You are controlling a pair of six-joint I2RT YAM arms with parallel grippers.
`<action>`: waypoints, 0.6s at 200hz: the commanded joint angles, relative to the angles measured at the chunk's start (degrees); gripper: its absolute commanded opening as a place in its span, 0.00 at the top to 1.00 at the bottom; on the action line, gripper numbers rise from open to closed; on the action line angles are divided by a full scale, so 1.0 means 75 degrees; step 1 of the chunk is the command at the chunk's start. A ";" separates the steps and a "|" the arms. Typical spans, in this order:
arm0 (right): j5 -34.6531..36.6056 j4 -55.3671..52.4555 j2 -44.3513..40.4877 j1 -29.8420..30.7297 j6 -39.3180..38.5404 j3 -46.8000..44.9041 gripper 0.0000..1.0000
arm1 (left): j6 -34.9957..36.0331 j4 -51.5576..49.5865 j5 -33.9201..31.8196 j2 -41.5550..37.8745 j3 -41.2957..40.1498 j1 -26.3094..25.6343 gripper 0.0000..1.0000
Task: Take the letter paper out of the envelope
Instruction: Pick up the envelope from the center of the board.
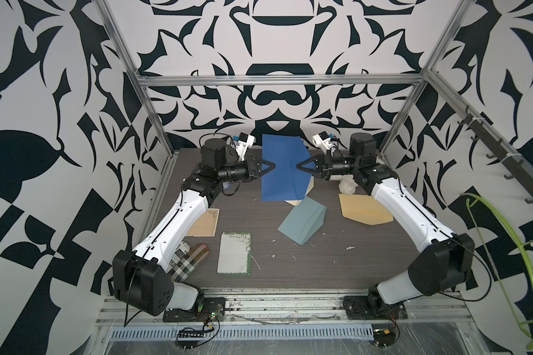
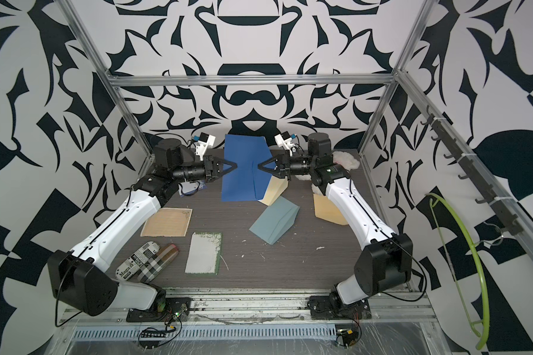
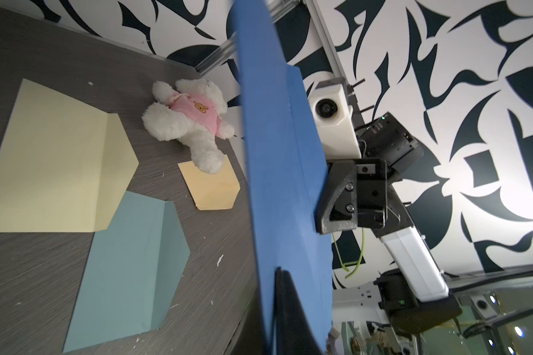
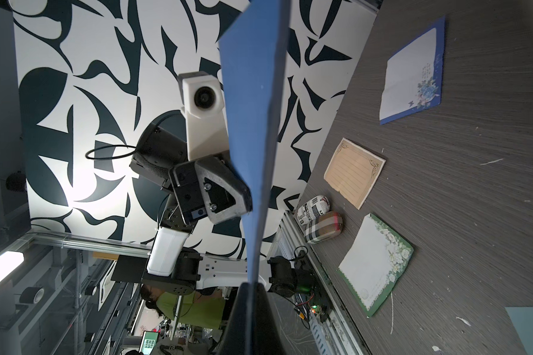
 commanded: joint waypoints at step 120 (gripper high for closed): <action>0.0556 0.0844 -0.0391 -0.0235 -0.0057 -0.0673 0.70 | -0.1989 0.1201 0.0383 0.0374 0.0687 0.0110 1.00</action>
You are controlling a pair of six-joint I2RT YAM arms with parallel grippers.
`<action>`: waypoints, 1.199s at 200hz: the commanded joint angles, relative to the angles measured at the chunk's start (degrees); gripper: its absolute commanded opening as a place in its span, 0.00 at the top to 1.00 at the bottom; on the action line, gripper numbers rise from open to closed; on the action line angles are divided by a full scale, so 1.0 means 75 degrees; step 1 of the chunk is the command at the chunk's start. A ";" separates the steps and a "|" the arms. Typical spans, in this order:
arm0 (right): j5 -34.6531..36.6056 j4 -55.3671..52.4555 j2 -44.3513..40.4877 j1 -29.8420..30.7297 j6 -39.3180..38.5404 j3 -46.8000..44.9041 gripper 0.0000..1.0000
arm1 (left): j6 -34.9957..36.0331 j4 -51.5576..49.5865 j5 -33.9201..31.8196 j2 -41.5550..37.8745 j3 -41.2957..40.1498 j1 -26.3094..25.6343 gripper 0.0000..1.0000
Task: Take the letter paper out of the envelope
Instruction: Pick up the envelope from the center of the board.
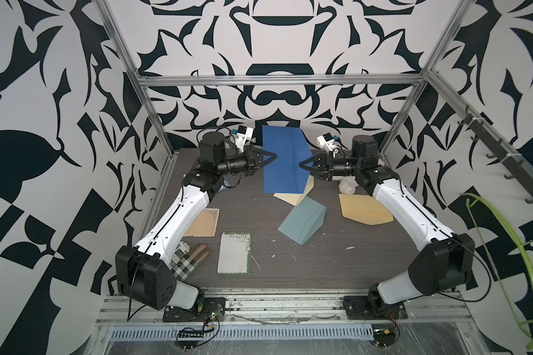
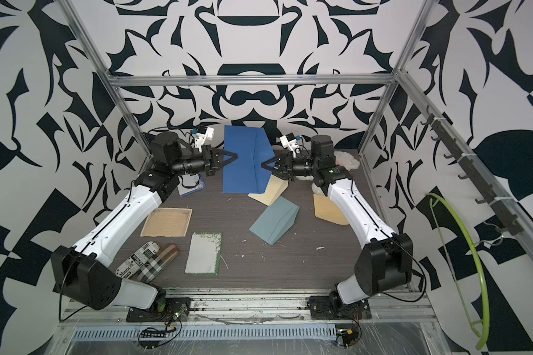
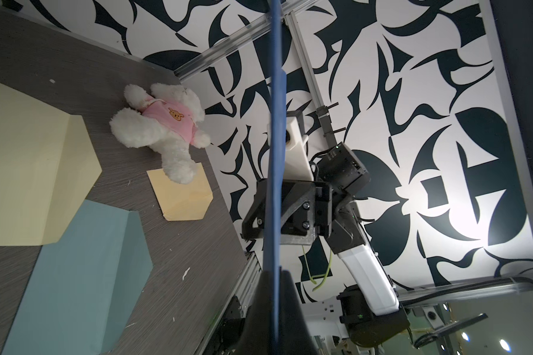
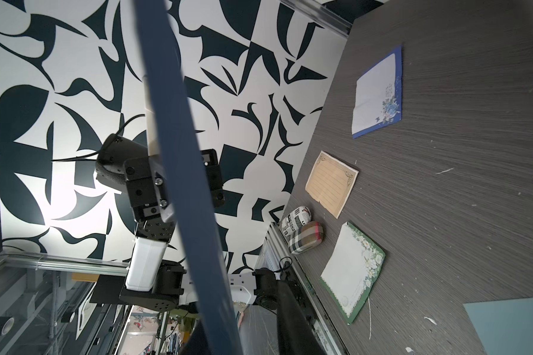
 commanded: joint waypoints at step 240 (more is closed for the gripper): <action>0.1307 0.5850 -0.0441 0.1041 0.3971 -0.1649 0.97 | -0.0732 0.1264 0.0071 0.0378 -0.0347 0.0033 1.00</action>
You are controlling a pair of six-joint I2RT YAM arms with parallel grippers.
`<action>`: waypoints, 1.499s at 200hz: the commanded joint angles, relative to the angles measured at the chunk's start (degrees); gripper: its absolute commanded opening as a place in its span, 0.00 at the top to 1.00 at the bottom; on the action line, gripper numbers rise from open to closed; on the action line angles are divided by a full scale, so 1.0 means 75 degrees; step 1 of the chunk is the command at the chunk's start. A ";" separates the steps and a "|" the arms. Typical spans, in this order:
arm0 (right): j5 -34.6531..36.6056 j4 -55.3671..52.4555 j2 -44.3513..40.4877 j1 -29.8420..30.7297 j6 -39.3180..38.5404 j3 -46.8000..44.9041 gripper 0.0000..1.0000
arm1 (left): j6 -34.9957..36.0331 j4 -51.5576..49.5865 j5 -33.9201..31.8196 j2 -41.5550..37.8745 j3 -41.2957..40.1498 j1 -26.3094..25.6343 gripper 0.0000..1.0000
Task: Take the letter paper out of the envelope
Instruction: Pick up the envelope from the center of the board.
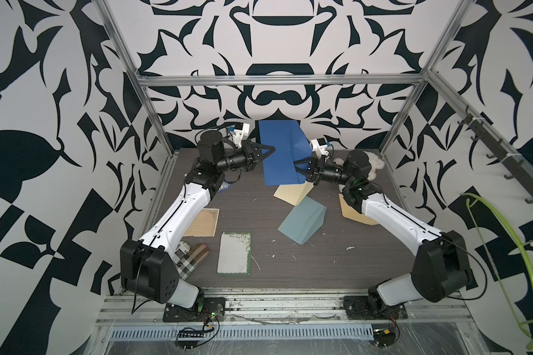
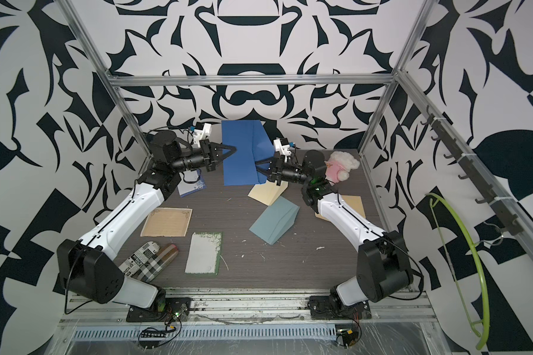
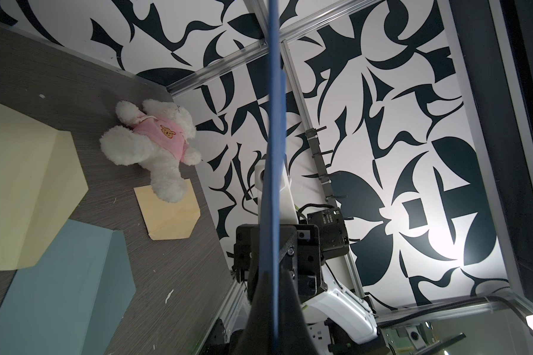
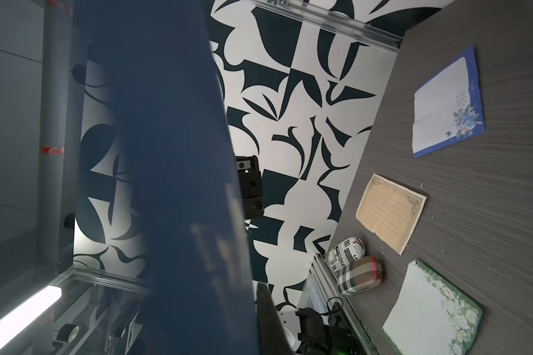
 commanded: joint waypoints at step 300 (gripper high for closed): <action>0.9573 -0.6668 -0.1071 0.2304 -0.8955 0.0656 1.00 | 0.1163 -0.4141 -0.3215 0.1522 0.2599 -0.1941 0.77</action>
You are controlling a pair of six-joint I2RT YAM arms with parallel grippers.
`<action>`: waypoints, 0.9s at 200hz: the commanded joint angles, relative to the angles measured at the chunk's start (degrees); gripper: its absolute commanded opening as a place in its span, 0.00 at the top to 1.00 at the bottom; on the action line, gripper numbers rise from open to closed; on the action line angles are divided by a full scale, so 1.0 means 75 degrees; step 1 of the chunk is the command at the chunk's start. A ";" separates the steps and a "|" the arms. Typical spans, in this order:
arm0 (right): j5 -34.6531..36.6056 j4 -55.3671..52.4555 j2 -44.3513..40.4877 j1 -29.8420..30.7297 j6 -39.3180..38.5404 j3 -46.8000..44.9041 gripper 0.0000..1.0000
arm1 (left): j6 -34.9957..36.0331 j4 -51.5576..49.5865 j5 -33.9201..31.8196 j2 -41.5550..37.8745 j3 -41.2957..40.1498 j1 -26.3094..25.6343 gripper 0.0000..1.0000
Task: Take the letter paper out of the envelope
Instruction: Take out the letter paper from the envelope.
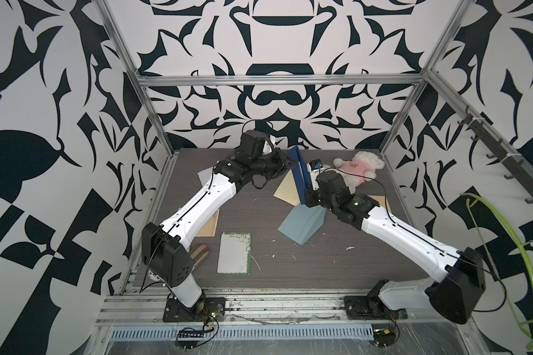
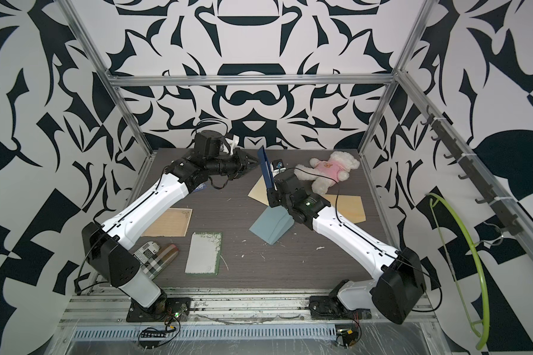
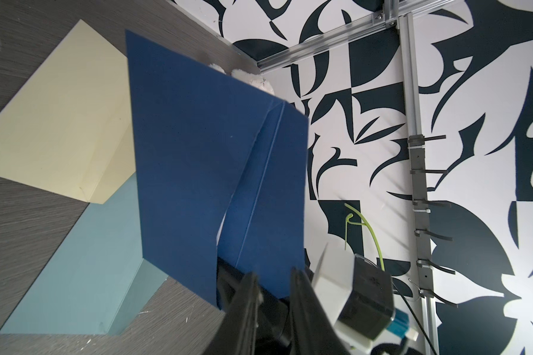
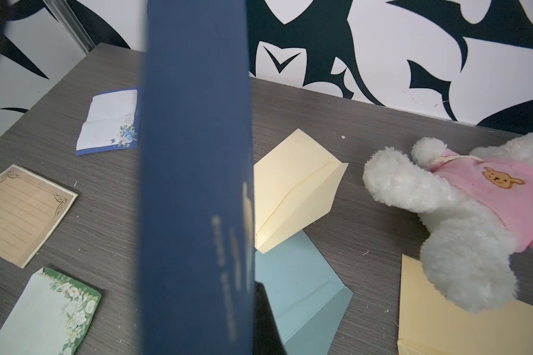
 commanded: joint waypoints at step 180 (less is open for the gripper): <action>-0.0274 -0.0219 0.0050 0.0394 0.0057 0.0967 1.00 | 0.0987 -0.0450 -0.0144 0.0347 0.0207 -0.0135 0.86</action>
